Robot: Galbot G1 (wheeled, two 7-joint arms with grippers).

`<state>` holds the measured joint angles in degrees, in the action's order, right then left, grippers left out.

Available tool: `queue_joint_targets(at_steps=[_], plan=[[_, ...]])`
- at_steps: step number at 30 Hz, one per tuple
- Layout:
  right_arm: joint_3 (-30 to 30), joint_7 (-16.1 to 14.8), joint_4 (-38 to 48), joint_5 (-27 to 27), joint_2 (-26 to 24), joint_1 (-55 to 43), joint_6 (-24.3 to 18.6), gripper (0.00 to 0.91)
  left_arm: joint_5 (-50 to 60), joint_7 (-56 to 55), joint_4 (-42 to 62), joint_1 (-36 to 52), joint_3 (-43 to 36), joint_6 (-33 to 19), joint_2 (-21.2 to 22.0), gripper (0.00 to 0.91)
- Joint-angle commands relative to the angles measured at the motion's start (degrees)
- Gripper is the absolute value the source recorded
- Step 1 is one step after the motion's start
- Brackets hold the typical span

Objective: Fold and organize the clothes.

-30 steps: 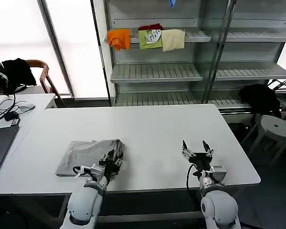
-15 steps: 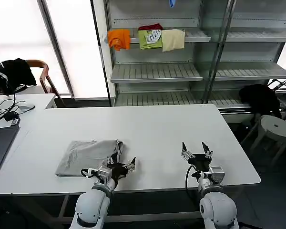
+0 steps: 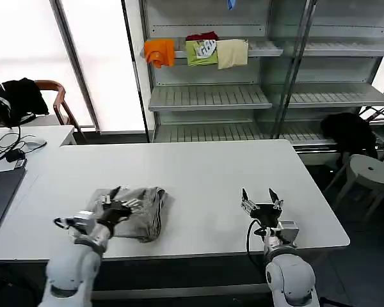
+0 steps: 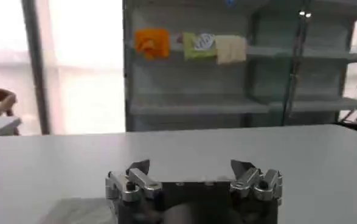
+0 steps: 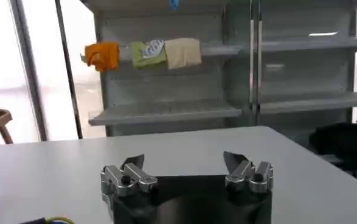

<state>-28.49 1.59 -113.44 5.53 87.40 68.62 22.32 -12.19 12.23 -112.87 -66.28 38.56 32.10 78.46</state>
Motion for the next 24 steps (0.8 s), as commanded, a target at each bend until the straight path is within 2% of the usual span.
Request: queue_joint_targets(at_steps=[1,22,24], plan=[[0.63,-0.04,1.05,-0.64,0.39,-0.88,0.22,0.907,-8.61,1.67,8.9,0.47,16.0,-0.35,-13.17,0.907],[-0.09,-0.9,0.05,-1.74,-0.12,-0.19,-0.13,0.907,-4.22,1.33,14.95,-0.17,8.56,0.06,-8.46,0.907],[-0.3,-0.89,0.17,-1.73,-0.17,-0.01,-0.32,0.907,-3.42,1.38,14.81,-0.32,8.3,-0.03,-8.17,0.856]])
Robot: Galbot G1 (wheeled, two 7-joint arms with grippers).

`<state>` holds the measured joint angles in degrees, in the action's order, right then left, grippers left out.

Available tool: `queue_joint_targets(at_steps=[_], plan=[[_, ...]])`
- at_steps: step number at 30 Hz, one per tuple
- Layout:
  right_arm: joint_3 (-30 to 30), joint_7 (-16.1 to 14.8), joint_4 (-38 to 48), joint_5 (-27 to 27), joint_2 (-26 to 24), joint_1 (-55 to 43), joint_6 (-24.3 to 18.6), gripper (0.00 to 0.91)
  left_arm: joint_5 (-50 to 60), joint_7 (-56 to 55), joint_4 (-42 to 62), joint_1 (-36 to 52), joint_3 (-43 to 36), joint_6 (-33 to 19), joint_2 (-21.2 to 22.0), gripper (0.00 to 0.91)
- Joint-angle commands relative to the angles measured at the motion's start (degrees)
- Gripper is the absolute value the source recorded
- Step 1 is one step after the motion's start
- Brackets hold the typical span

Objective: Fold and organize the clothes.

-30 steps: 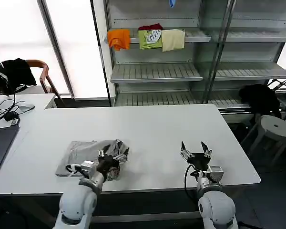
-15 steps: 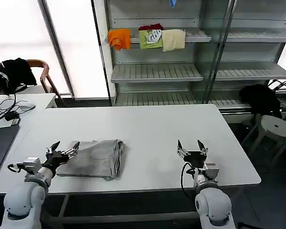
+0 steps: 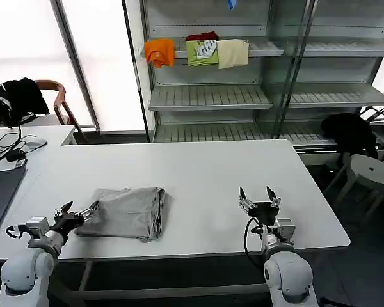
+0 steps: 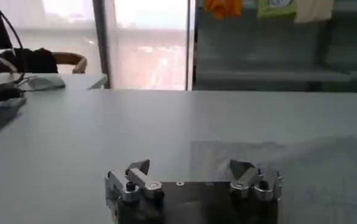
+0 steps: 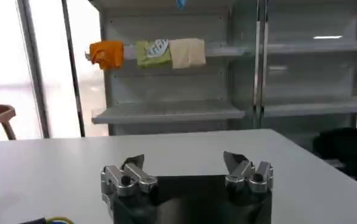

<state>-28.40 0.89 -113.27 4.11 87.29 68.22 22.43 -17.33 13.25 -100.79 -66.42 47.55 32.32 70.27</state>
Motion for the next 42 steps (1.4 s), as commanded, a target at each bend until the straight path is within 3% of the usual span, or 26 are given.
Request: queue_joint_targets(at_steps=[1,4,6,7,8,9,11,26,34,37,42], plan=[[-0.43,-0.15,0.02,-0.29,-0.07,0.49,-0.51,0.907,2.07,0.43,2.67,-0.2,-0.77,-0.29,0.2,0.806],[-0.47,-0.11,-0.03,-0.3,-0.07,0.76,-0.67,0.907,2.45,0.43,2.63,-0.31,-0.89,-0.29,0.48,0.655],[-0.54,-0.1,-0.23,-0.29,-0.1,0.96,-0.75,0.907,2.45,0.46,2.61,-0.43,-0.88,-0.29,0.69,0.484],[-0.57,-0.09,-0.33,-0.28,-0.1,1.01,-0.75,0.907,2.4,0.57,2.55,-0.55,-0.87,-0.36,0.73,0.322],[-0.58,-0.06,-0.39,-0.28,-0.13,1.05,-0.76,0.907,2.29,0.65,2.49,-0.64,-0.87,-0.39,0.8,0.252],[-0.6,-0.03,-0.44,-0.27,-0.18,1.09,-0.77,0.907,2.24,0.69,2.42,-0.76,-0.87,-0.44,0.88,0.121],[-0.61,0.02,-0.54,-0.27,-0.18,1.16,-0.77,0.907,2.19,0.79,2.32,-0.96,-0.89,-0.47,1.11,0.01],[-0.61,0.29,-0.65,-0.28,-0.05,1.13,-0.78,0.907,-2.39,1.25,2.38,-1.19,-1.31,-3.36,1.83,0.01],[-0.7,0.41,-0.48,-0.19,-0.13,0.93,-0.87,0.907,-1.92,1.0,2.7,-0.39,0.47,-8.22,0.76,0.0],[-0.7,0.3,-0.45,-0.1,-0.27,0.91,-0.92,0.907,-0.85,1.01,2.83,0.76,3.79,-8.37,-3.04,0.0],[-0.7,0.07,-0.37,0.16,-0.53,0.97,-1.15,0.907,4.21,4.37,7.99,3.15,11.28,-8.77,-17.26,0.0]])
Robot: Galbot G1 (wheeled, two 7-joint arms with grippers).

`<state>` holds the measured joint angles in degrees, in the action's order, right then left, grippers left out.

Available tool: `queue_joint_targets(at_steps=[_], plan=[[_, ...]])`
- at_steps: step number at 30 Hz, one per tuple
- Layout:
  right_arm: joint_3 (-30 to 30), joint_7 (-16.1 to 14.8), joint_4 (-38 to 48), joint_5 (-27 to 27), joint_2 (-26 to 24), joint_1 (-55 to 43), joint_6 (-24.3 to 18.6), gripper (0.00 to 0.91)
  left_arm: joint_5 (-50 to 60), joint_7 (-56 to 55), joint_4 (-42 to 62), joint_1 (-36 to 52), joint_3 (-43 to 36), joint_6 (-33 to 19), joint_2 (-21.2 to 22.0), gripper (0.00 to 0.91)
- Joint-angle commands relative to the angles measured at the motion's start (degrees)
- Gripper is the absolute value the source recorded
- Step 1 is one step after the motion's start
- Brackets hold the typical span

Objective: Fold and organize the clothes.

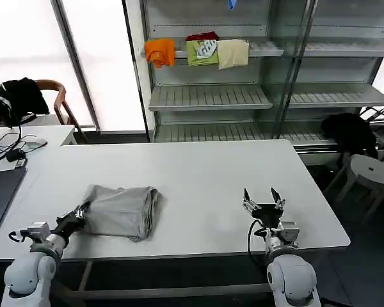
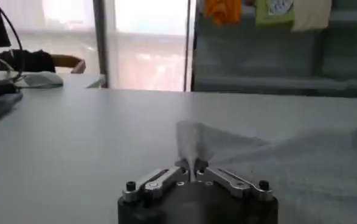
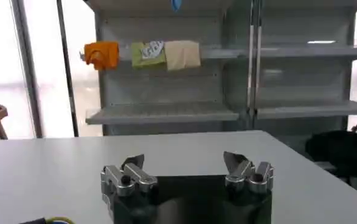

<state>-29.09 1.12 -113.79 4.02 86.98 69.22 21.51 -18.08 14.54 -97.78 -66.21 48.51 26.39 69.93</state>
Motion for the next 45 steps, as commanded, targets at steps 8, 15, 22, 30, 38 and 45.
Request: queue_joint_targets(at_steps=[8,15,22,30,38,45], plan=[[0.25,-0.12,1.98,0.8,-0.48,-1.15,-0.67,0.907,8.38,6.87,8.56,7.44,13.49,-3.34,-31.15,0.0],[0.33,-0.12,2.51,0.92,-0.44,-0.64,-0.84,0.907,9.41,8.63,0.44,10.77,10.51,0.52,-29.86,0.0],[-0.81,0.03,2.64,1.7,-1.28,0.77,-1.45,0.907,13.16,8.24,-9.97,5.75,5.76,3.08,-17.23,0.0],[-1.19,0.3,3.17,1.36,-1.1,1.32,-1.95,0.907,21.29,3.84,-16.99,-1.03,-12.48,1.92,4.65,0.01],[-1.65,0.34,2.73,1.38,-1.32,1.45,-1.85,0.907,19.03,-4.41,-15.46,3.05,-23.9,4.27,11.61,0.01],[-1.48,0.39,2.73,1.42,-1.18,1.42,-1.82,0.907,17.83,-10.1,-9.49,7.93,-33.01,3.62,16.81,0.01]])
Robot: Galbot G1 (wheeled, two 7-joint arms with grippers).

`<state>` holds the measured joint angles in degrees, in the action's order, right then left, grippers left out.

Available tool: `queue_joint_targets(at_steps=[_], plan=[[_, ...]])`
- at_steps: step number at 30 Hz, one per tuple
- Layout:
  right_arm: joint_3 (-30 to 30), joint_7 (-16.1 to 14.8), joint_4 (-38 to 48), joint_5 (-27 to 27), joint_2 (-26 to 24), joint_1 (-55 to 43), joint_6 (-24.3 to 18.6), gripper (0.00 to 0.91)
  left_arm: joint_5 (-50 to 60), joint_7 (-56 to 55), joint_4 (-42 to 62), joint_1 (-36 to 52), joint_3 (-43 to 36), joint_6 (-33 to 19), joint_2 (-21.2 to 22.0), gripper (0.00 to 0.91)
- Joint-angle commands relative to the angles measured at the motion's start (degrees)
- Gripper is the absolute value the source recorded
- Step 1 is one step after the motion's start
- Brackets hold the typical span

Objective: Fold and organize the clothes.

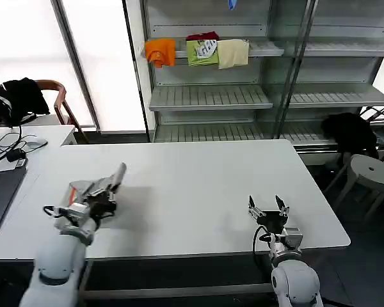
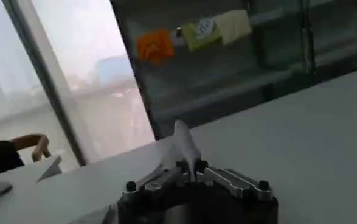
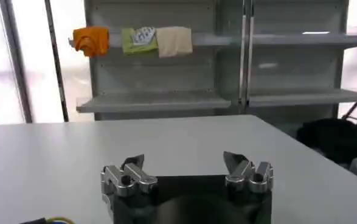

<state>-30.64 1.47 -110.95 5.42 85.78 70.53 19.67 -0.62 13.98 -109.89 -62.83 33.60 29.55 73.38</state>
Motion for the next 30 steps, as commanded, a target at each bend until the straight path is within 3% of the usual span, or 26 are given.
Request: queue_joint_targets(at_steps=[1,5,6,7,15,22,24,28,30], plan=[[0.14,-0.03,-0.21,-0.02,0.07,0.04,0.09,0.907,0.37,-10.47,5.23,5.66,-19.55,-0.22,14.49,0.01],[0.35,-0.02,-0.41,-0.13,0.13,-0.15,0.27,0.907,0.71,-12.11,9.37,7.95,-22.41,-1.01,17.14,0.01],[0.41,-0.02,-0.49,-0.26,0.2,-0.19,0.32,0.907,1.48,-12.36,10.38,8.38,-23.61,-0.98,17.94,0.222],[0.51,-0.03,-0.6,-0.39,0.27,-0.2,0.37,0.907,1.72,-12.32,10.7,8.52,-23.95,-1.02,18.17,0.907],[2.78,-0.56,-1.44,-1.42,0.98,-1.18,1.12,0.907,-0.44,-13.89,6.55,7.69,-25.05,-0.78,18.38,0.907],[7.41,-1.42,0.47,-2.04,4.79,-4.7,2.92,0.907,-3.33,-14.62,1.62,6.8,-24.71,0.4,17.61,0.907],[9.29,-2.03,0.96,1.11,5.65,-6.01,4.52,0.907,-4.25,-14.69,0.03,6.41,-23.99,0.68,17.05,0.907],[11.33,-2.91,3.35,11.22,8.0,-9.33,13.25,0.907,-5.82,-14.5,-2.69,5.48,-20.02,0.98,14.12,0.907],[12.15,-4.0,5.42,13.12,9.0,-10.37,13.53,0.907,-6.62,-14.29,-3.19,5.05,-17.15,1.0,11.8,0.907]])
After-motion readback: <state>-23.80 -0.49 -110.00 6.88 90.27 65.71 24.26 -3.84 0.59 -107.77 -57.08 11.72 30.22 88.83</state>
